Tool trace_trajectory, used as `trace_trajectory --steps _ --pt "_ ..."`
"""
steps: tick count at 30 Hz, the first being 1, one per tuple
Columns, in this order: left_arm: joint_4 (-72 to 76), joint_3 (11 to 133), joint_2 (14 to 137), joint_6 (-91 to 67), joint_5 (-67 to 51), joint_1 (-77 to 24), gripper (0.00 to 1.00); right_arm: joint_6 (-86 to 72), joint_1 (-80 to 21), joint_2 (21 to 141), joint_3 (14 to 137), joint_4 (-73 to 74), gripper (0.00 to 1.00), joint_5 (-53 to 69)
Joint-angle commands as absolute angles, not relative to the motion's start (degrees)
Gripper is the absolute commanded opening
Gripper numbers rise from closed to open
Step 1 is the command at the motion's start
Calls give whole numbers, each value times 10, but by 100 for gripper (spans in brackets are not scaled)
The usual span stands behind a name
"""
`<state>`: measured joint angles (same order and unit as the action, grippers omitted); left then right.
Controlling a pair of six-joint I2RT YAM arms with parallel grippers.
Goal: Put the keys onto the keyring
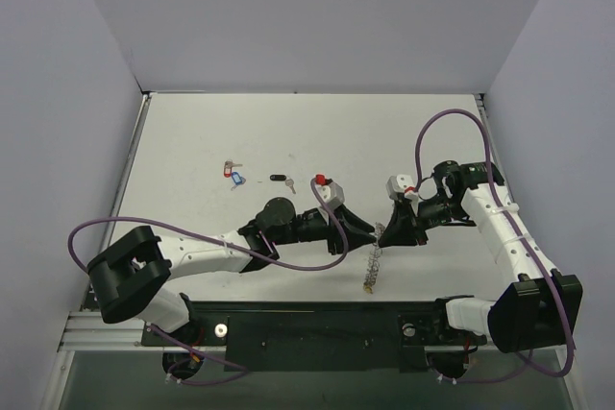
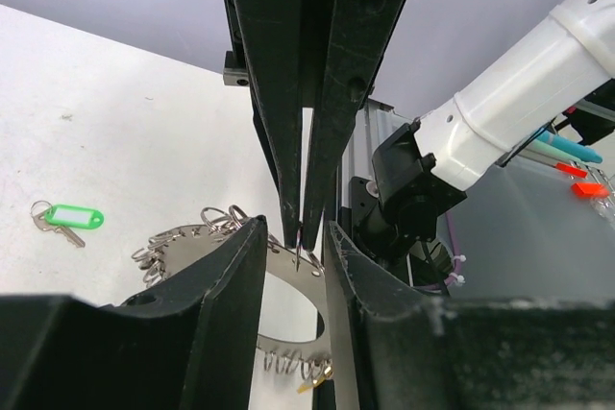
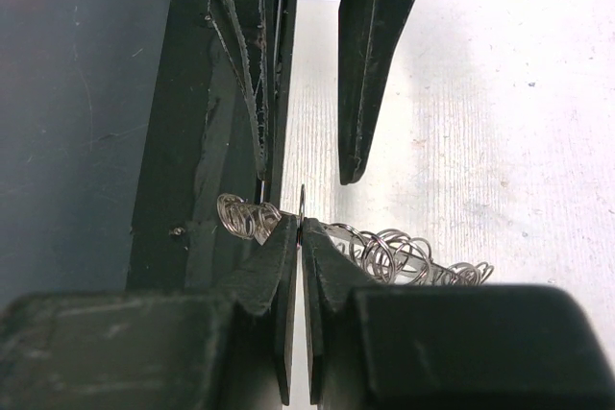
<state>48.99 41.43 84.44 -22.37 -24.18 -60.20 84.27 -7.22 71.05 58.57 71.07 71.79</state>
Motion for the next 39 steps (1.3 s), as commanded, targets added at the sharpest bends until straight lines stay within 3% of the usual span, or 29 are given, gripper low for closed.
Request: trace_trajectory --steps 1,22,39 --pt "554 401 837 -232 -246 -599 40 842 -68 701 592 744 0 758" --pt "516 429 873 -220 -256 -607 39 838 -63 701 589 741 0 764" --pt "497 446 887 -215 -269 -610 23 836 -63 700 589 739 0 765"
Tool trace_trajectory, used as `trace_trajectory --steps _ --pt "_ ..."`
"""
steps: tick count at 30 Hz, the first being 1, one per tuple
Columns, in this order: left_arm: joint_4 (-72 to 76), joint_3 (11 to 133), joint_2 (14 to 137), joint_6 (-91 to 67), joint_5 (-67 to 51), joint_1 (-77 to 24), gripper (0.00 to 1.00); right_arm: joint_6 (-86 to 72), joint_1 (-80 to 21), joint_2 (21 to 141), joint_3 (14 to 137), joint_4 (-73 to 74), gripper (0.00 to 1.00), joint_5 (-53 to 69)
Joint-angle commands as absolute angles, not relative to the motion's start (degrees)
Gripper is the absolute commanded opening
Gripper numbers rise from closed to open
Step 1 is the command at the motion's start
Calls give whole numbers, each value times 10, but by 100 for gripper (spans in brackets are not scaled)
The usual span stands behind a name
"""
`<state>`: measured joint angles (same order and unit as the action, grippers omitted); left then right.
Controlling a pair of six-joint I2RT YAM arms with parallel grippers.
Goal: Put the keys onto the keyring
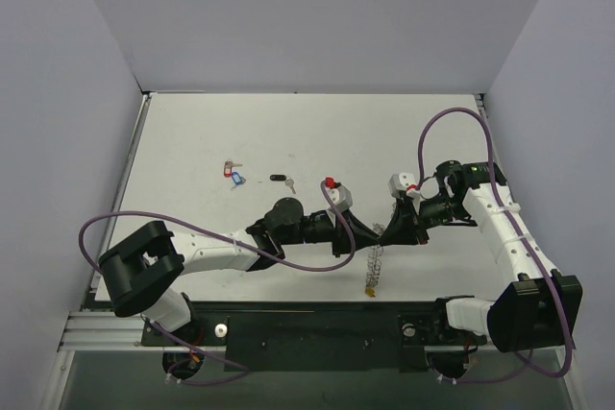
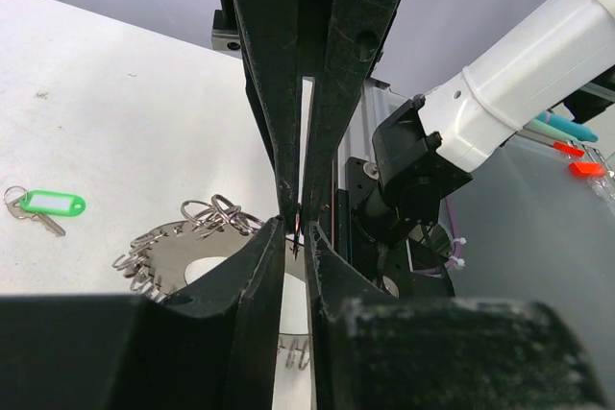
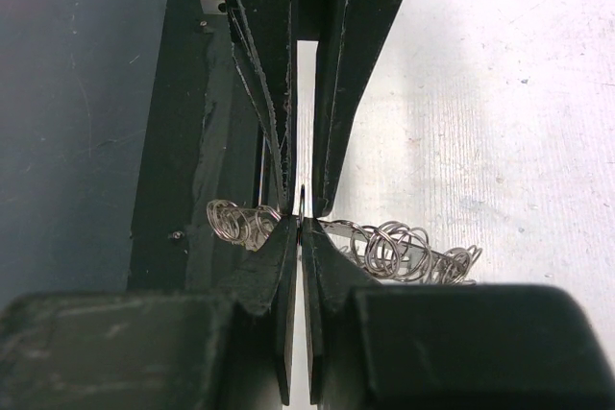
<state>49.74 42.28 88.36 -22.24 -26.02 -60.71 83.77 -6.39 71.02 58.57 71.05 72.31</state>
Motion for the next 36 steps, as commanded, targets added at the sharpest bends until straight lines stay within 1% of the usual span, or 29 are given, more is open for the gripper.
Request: trace_trajectory --steps 1,4,5,7,20,22,23,25,27,36 --pt "494 446 884 -214 -268 -610 23 836 -63 699 588 740 0 766" --pt "477 446 882 -206 -267 -610 18 836 -63 698 588 739 0 765" --pt "476 446 880 -206 -267 -610 14 836 -63 698 588 740 0 765" --pt "469 450 881 -204 -271 -610 0 836 -63 698 588 741 0 766" --pt "460 453 860 -211 -230 -610 0 838 -63 696 586 739 0 765" --pt "461 454 859 -216 -224 -610 6 838 -62 695 586 738 0 765" --pt "465 452 859 -221 -222 -610 10 838 -62 695 586 738 0 764" --pt "468 448 859 -222 -221 -611 12 838 -62 696 586 737 0 765" --pt "470 447 858 -224 -221 -611 13 838 -62 695 586 738 0 765" --pt "470 446 859 -222 -220 -611 13 837 -62 696 585 737 0 765"
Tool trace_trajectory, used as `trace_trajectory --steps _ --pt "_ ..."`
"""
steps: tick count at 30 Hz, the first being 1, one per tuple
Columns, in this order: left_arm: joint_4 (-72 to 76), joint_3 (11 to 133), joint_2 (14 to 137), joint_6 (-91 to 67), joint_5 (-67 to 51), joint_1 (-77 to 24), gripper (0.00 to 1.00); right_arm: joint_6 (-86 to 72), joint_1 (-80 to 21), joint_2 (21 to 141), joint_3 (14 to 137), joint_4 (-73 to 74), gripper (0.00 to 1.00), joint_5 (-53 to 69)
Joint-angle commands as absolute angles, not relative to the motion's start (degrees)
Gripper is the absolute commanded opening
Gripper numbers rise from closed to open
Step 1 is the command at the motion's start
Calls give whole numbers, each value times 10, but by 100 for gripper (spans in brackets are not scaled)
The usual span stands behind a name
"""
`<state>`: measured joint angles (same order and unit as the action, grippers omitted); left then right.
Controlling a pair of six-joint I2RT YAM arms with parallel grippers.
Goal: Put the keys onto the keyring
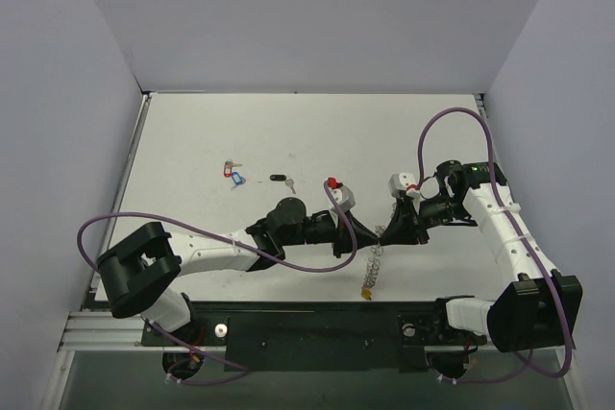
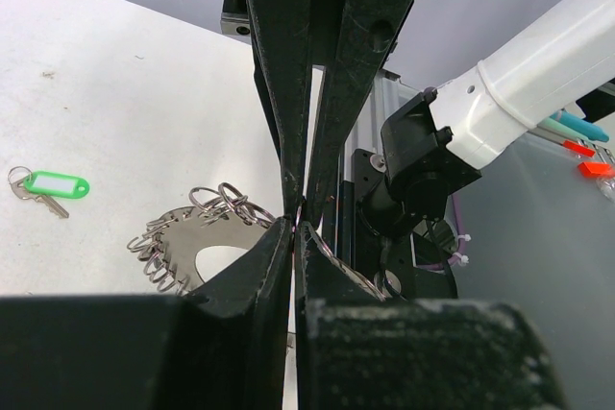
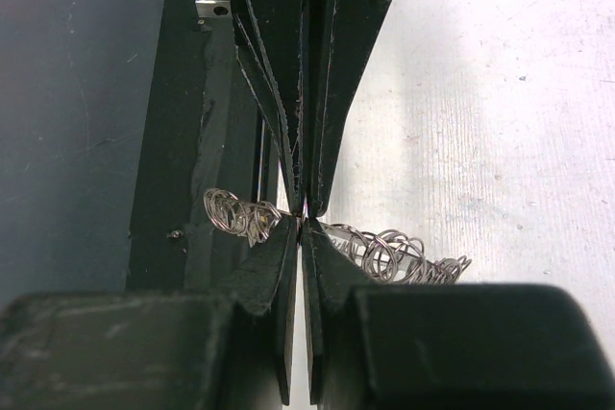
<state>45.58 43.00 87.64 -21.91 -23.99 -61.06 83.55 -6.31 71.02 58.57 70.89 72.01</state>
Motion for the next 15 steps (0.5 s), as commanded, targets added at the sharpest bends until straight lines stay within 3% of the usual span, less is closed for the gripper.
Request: trace_trajectory --steps 1,5,10,15 --pt "470 446 859 -223 -220 -611 13 837 -61 698 585 737 0 765" --pt "472 443 855 -221 -215 -611 14 837 -62 699 585 737 0 765" --pt "479 439 852 -222 -214 -611 22 836 -62 699 585 736 0 766" --pt "478 437 851 -222 -216 -611 21 835 -62 698 586 736 0 766"
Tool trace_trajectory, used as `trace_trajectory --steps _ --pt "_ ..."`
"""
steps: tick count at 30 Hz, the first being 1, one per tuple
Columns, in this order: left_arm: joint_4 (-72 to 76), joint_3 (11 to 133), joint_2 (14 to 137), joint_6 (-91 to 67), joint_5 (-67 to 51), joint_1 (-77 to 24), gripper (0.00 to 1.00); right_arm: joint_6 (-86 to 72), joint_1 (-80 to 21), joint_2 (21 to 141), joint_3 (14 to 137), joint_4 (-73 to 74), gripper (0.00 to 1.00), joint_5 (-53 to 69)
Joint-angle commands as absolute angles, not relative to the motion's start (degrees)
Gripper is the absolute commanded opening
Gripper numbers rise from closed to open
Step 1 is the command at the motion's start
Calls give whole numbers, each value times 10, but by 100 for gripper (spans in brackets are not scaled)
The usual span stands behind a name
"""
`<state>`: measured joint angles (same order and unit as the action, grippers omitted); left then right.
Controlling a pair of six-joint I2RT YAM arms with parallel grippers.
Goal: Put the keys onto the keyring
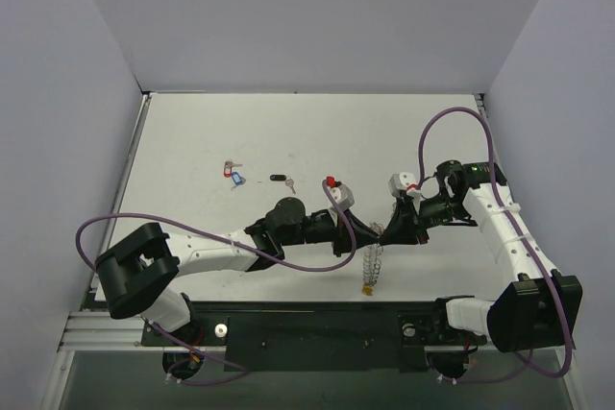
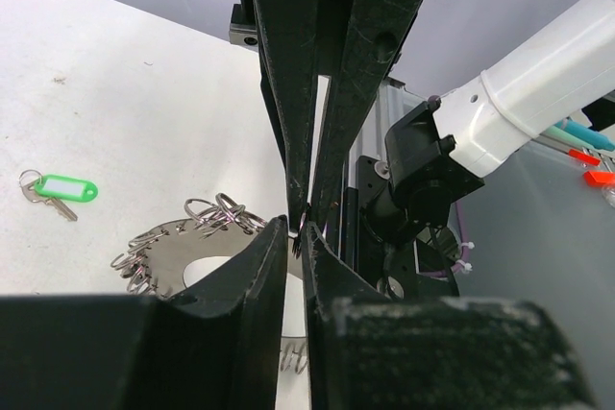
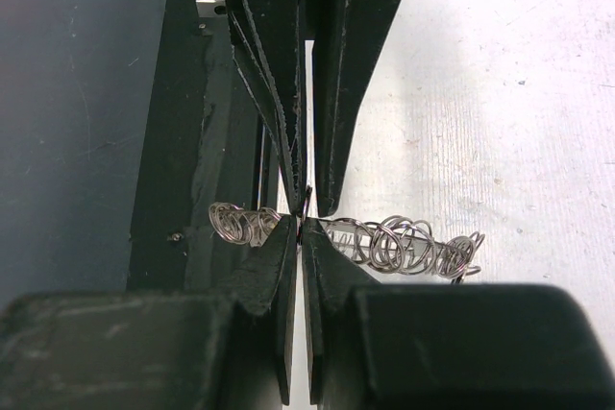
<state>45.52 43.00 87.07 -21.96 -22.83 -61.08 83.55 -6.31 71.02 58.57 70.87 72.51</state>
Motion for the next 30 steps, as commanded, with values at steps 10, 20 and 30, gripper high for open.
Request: trace_trajectory --steps 10,20,30 --pt "440 447 860 -203 -239 -611 0 834 -59 697 584 736 0 766" --pt "360 439 809 -126 -223 -607 0 823 -12 671 579 738 49 781" --pt "316 439 767 -97 -265 -572 0 783 61 686 595 729 57 744"
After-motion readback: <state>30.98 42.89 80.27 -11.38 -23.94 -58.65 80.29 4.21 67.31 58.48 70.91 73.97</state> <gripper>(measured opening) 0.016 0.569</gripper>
